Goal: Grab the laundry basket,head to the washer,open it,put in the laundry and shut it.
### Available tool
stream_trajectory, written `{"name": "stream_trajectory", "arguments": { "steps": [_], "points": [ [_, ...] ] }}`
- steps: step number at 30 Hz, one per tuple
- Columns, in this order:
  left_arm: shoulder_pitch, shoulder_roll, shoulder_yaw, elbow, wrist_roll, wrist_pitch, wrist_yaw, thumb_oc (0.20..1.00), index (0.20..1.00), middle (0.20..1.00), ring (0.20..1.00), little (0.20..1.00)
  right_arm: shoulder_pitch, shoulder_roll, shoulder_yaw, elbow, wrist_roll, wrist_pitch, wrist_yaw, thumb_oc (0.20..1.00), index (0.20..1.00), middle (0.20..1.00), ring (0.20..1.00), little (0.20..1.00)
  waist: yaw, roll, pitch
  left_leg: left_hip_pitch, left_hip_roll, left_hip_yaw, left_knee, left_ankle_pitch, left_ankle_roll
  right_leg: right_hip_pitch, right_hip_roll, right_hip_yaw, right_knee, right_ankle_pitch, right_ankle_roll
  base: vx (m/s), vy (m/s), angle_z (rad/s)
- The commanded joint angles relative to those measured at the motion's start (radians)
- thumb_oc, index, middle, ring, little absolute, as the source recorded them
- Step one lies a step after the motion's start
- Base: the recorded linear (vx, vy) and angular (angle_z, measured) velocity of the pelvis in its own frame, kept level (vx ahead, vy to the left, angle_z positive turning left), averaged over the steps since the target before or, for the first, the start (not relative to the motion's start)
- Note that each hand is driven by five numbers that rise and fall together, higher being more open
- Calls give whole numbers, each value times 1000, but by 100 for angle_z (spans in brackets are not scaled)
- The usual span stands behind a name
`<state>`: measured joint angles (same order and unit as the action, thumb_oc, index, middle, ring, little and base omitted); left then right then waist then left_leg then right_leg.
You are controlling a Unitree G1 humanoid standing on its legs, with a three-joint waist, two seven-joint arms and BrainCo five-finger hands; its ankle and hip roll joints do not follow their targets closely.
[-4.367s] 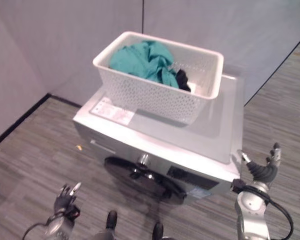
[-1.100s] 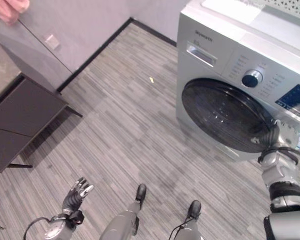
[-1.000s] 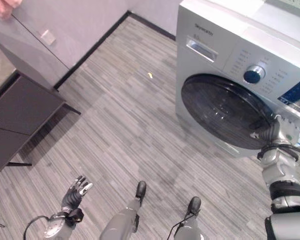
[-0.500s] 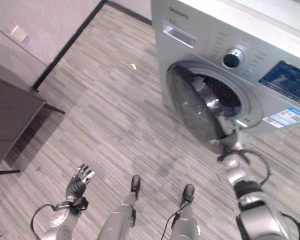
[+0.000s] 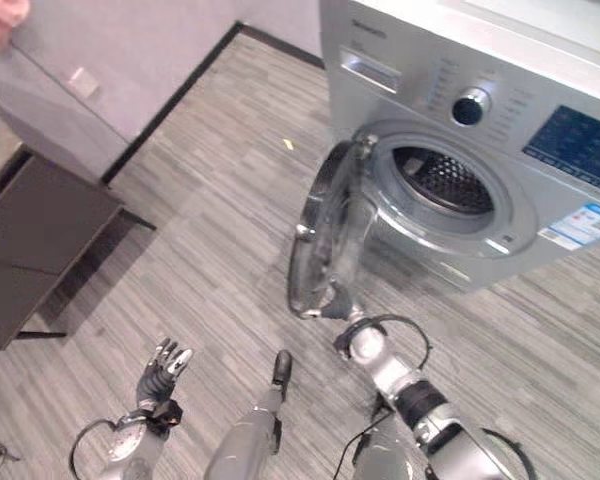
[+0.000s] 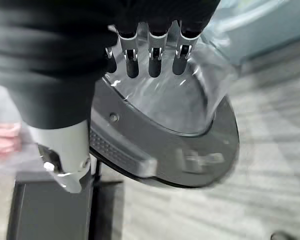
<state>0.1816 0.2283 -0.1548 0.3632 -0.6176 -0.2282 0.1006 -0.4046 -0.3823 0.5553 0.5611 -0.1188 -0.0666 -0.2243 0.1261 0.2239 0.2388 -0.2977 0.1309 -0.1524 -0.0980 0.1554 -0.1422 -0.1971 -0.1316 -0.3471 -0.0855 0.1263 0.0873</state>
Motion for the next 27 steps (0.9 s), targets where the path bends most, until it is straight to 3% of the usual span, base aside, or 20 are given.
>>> {"name": "stream_trajectory", "arguments": {
  "steps": [1, 5, 6, 7, 9, 10, 11, 13, 15, 16, 17, 20, 23, 27],
  "points": [
    [-17, 340, -63, -286, 325, -5, -80, 1000, 1000, 1000, 1000, 1000, 75, 61, -90, 60, 18, -27, 24, 1000, 1000, 1000, 1000, 1000, -9, -135, -1, 115, 0, 64, 11, -133, 8, 17, -116, 53, -2, -62, 85, 43, 62, 31],
    [4, 434, -43, -426, 473, 27, -97, 1000, 1000, 1000, 1000, 1000, 151, 57, -124, 74, 10, -19, 41, 1000, 1000, 1000, 1000, 1000, -20, -136, -10, 134, 5, 73, 11, -145, 10, 29, -114, 56, -2, -66, 89, 40, 19, 1],
    [2, 469, 16, -534, 574, 75, -100, 1000, 1000, 1000, 1000, 1000, 204, 50, -155, 99, -8, -2, 38, 1000, 1000, 1000, 1000, 1000, -29, -139, -15, 145, 6, 77, 11, -148, 14, 37, -115, 55, -2, -65, 90, 64, 11, -8],
    [15, 486, 62, -642, 568, 70, -123, 1000, 1000, 1000, 1000, 1000, 226, 51, -162, 130, -38, 13, 36, 1000, 1000, 1000, 1000, 1000, -32, -140, -17, 153, 7, 78, 11, -153, 14, 44, -113, 57, -2, -68, 92, 42, 11, -9],
    [-6, 499, 58, -754, 394, 46, -182, 1000, 1000, 1000, 1000, 1000, 285, 35, -170, 178, -89, 32, 45, 1000, 1000, 1000, 1000, 1000, -51, -143, -24, 171, 8, 84, 11, -162, 15, 57, -114, 60, -2, -72, 92, 38, 14, -6],
    [-66, 508, 6, -757, 246, 67, -226, 1000, 1000, 1000, 1000, 1000, 310, 31, -171, 202, -103, 47, 51, 1000, 1000, 1000, 1000, 1000, -69, -144, -31, 181, 9, 91, 11, -165, 15, 64, -112, 62, -2, -73, 91, 74, 22, -2],
    [-167, 551, -102, -768, 100, 109, -317, 1000, 1000, 1000, 1000, 1000, 327, 33, -161, 256, -128, 62, 55, 1000, 1000, 1000, 1000, 1000, -103, -145, -40, 194, 11, 101, 11, -176, 13, 70, -108, 70, -2, -77, 93, 83, 28, 2],
    [-395, 642, -274, -726, -64, 154, -383, 1000, 1000, 1000, 1000, 1000, 359, 15, -162, 269, -150, 65, 78, 1000, 1000, 1000, 1000, 1000, -143, -148, -53, 218, 12, 119, 11, -188, 13, 76, -103, 90, -2, -76, 97, 90, 37, -2],
    [-554, 638, -442, -710, -243, 172, -393, 1000, 1000, 1000, 1000, 1000, 382, -7, -174, 288, -184, 78, 67, 1000, 1000, 1000, 1000, 1000, -173, -154, -64, 240, 10, 135, 11, -200, 15, 79, -99, 109, -2, -73, 101, 65, 14, -32],
    [-563, 636, -449, -706, -244, 171, -393, 1000, 1000, 1000, 1000, 1000, 383, -6, -179, 288, -185, 78, 68, 1000, 1000, 1000, 1000, 1000, -169, -156, -65, 236, 8, 135, 11, -196, 16, 74, -102, 109, -2, -70, 101, 60, 20, -63],
    [-645, 498, -579, -618, -391, 182, -401, 1000, 1000, 1000, 1000, 1000, 390, -17, -186, 303, -196, 83, 51, 1000, 1000, 1000, 1000, 1000, -203, -163, -69, 253, 6, 149, 11, -206, 19, 74, -98, 128, -2, -70, 104, 56, 30, -48],
    [-685, 265, -690, -430, -425, 198, -416, 1000, 1000, 1000, 1000, 1000, 358, -44, -201, 312, -200, 97, 34, 1000, 1000, 1000, 1000, 1000, -262, -178, -73, 276, 2, 185, 11, -218, 25, 58, -93, 175, -2, -64, 106, 61, 53, -36],
    [-692, 37, -745, -122, -358, 222, -436, 1000, 1000, 1000, 1000, 1000, 321, -64, -215, 303, -193, 115, 17, 1000, 1000, 1000, 1000, 1000, -319, -188, -72, 297, 4, 240, 11, -232, 33, 19, -83, 249, 3, -54, 107, 40, 82, -55],
    [-741, -152, -772, 313, -107, 242, -425, 1000, 1000, 1000, 1000, 1000, 304, -69, -220, 240, -159, 134, 18, 1000, 1000, 1000, 1000, 1000, -381, -212, -73, 311, 8, 295, 11, -247, 37, -35, -58, 315, 15, -42, 107, 15, 40, -71]
  ]
}}
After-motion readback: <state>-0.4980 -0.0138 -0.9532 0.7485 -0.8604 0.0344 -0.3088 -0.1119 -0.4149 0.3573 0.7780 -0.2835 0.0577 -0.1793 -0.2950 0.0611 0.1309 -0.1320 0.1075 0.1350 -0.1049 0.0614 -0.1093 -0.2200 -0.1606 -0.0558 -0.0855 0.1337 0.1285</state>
